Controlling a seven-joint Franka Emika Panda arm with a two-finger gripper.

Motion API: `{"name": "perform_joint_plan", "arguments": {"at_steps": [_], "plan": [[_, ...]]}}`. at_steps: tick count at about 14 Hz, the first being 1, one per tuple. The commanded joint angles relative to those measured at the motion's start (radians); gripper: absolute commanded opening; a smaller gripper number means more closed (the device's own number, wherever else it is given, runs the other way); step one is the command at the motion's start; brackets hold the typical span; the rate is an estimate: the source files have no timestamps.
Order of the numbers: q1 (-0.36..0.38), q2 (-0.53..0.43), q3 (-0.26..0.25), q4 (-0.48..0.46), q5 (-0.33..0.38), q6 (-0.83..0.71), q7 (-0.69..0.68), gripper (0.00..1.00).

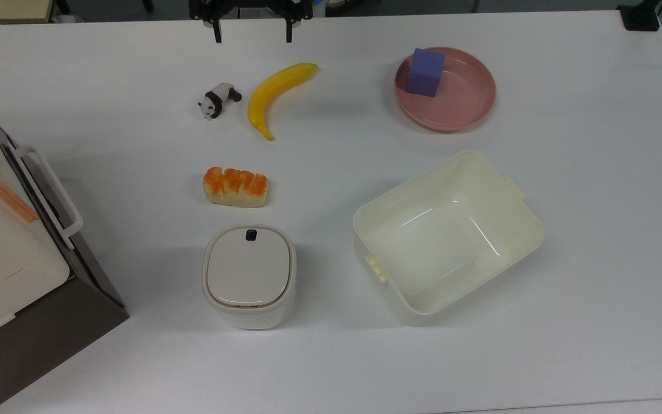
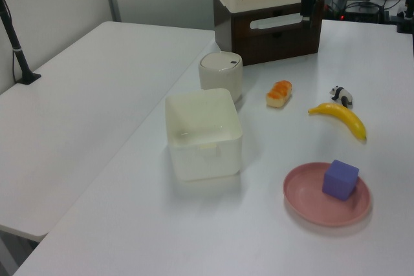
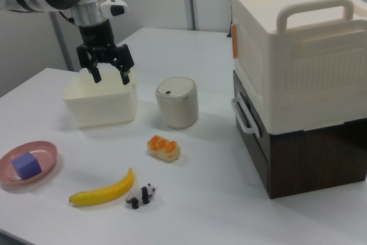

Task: Slide the drawer open

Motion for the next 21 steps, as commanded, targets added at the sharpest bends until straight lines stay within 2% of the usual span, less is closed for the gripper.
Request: {"name": "perform_joint_plan", "arguments": {"at_steps": [1,5,7,9,10,11,13,18,21], "plan": [[-0.005,0.013,0.0,-0.017,0.006,0.03,-0.171,1.0],[-0.011,0.028,0.0,-0.027,0.006,0.082,-0.332,1.0],[-0.03,0.031,-0.001,-0.058,0.004,0.146,-0.374,1.0],[-0.031,0.081,-0.003,-0.05,-0.014,0.188,-0.382,1.0],[-0.033,0.111,-0.004,-0.046,-0.026,0.204,-0.382,1.0],[-0.06,0.131,-0.004,-0.047,-0.075,0.237,-0.383,1.0],[-0.099,0.171,-0.004,-0.046,-0.098,0.303,-0.426,1.0],[-0.177,0.183,-0.004,-0.047,-0.126,0.363,-0.584,1.0],[-0.214,0.209,-0.003,-0.047,-0.207,0.427,-0.586,1.0]]}}
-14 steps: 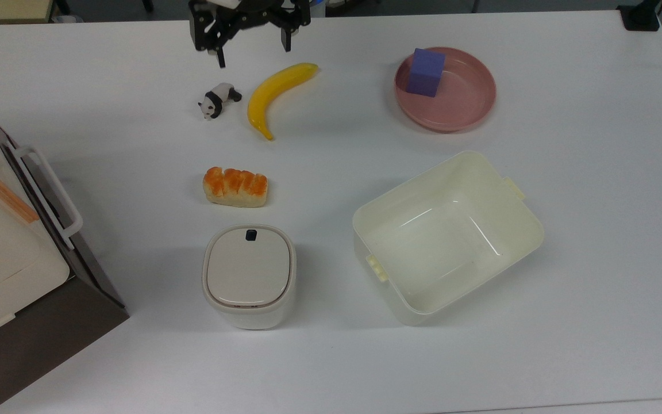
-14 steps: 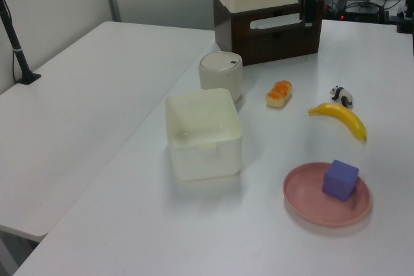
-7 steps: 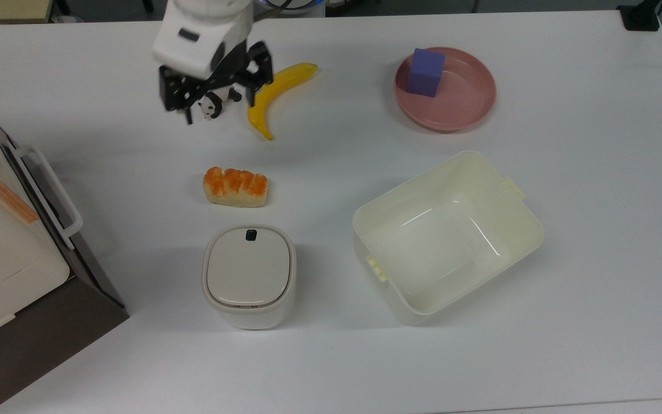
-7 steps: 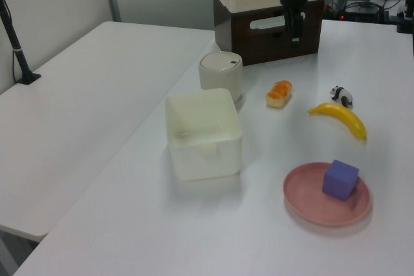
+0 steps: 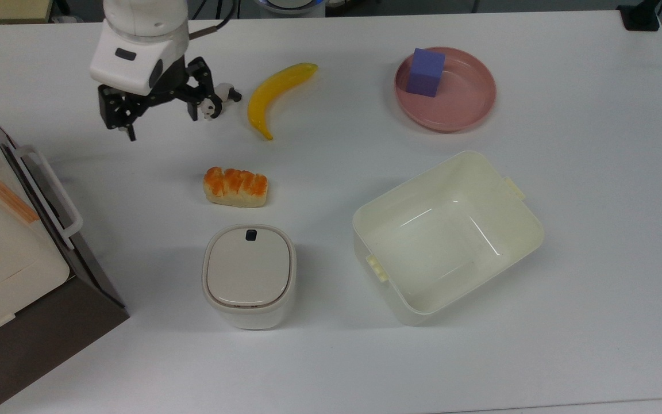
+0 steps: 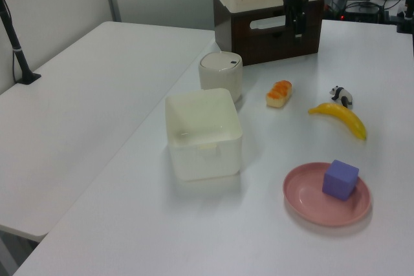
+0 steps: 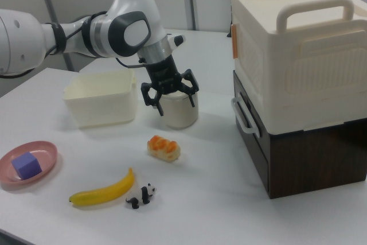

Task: Slide the drawer open
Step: 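Move the gripper down toward the handle of the brown drawer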

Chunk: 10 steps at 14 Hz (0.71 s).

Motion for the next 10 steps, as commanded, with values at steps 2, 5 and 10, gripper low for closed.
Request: {"name": "perform_joint_plan", "arguments": {"at_steps": [2,5,10], "plan": [[-0.049,0.028,0.002,-0.005,-0.111,0.139,-0.028,1.0],[-0.09,0.05,0.002,-0.005,-0.174,0.219,-0.048,1.0],[-0.137,0.094,0.002,-0.004,-0.25,0.369,-0.046,1.0]]}}
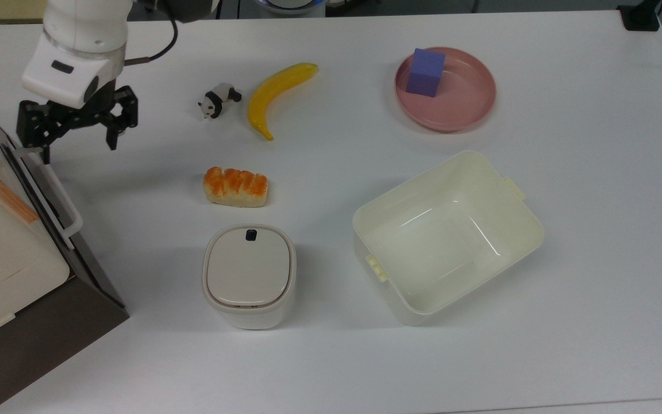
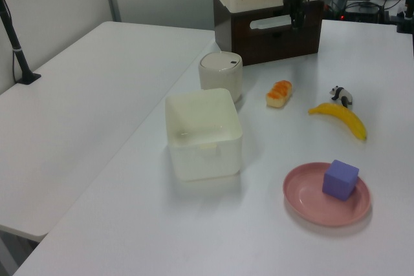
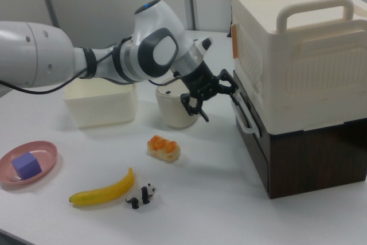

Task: Slide the drawer open
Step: 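Move the gripper down toward the handle of the brown drawer, then close the gripper on the drawer handle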

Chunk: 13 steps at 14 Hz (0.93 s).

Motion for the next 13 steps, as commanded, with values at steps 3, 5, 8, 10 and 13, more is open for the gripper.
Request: {"name": "perform_joint_plan", "arguments": {"at_steps": [3,5,8,10,13], "plan": [[-0.016,0.034,0.004,-0.002,-0.077,0.104,-0.011,1.0],[-0.013,0.04,0.005,-0.002,-0.079,0.121,-0.008,0.98],[-0.012,0.049,0.005,0.0,-0.092,0.144,-0.01,0.89],[-0.015,0.055,0.007,0.0,-0.12,0.153,-0.01,0.83],[-0.016,0.072,0.007,0.016,-0.148,0.156,-0.016,0.77]]}}
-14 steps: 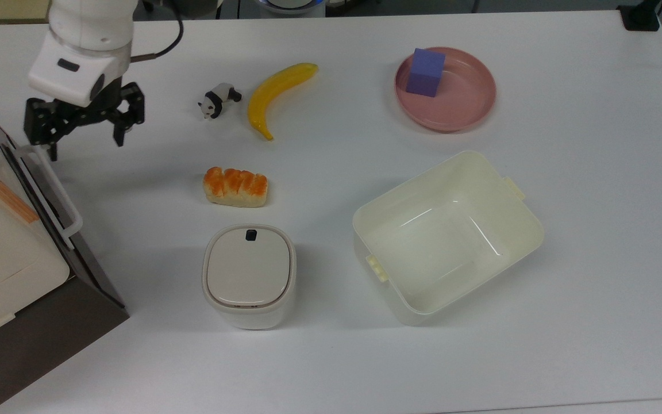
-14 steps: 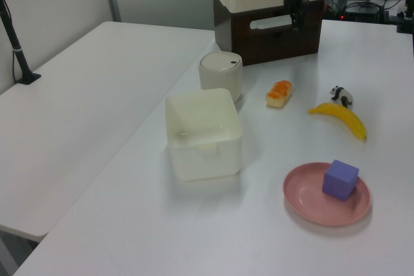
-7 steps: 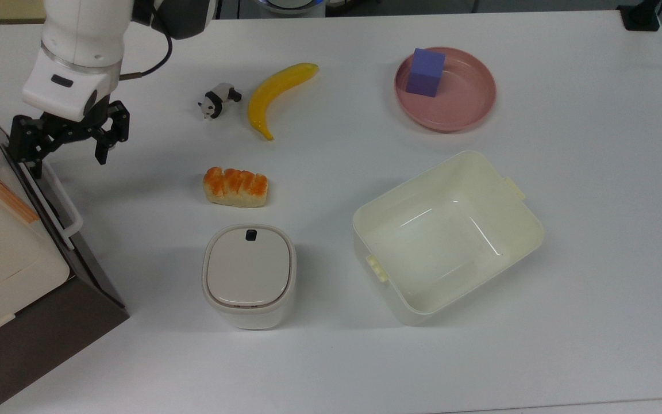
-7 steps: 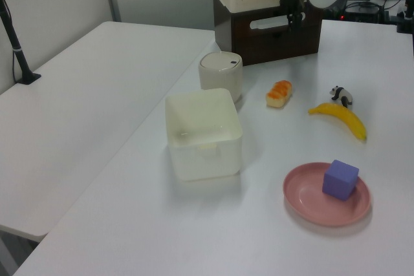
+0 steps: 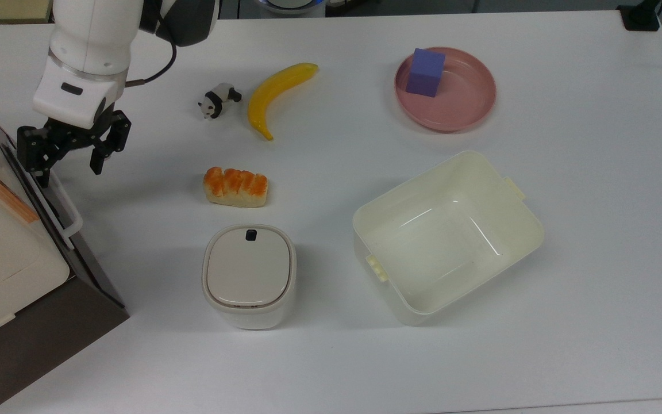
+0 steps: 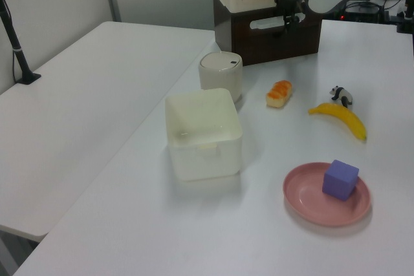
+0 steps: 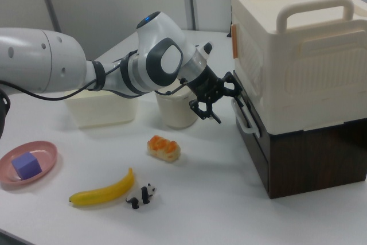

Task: Slide the drawer open
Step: 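Close the gripper on the drawer handle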

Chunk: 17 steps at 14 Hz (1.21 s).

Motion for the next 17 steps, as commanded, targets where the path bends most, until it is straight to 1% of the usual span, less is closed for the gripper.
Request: {"name": "perform_joint_plan", "arguments": {"at_steps": [1,2,3,4,6,9,10,12,15,17], "plan": [[-0.002,0.02,-0.001,0.017,-0.039,0.025,-0.014,0.73],[-0.002,0.023,-0.001,0.017,-0.046,0.027,-0.014,0.69],[-0.002,0.026,-0.001,0.017,-0.051,0.027,-0.014,0.67],[-0.003,0.035,-0.001,0.02,-0.051,0.027,-0.015,0.62],[-0.003,0.045,-0.001,0.034,-0.049,0.027,-0.014,0.59],[-0.002,0.048,-0.001,0.037,-0.049,0.027,-0.012,0.44],[-0.002,0.057,-0.001,0.047,-0.048,0.027,-0.009,0.33],[-0.002,0.063,-0.001,0.057,-0.045,0.025,-0.004,0.25],[0.0,0.063,-0.001,0.058,-0.046,0.025,0.0,0.18],[-0.002,0.063,-0.001,0.069,-0.046,0.027,0.0,0.06]]}}
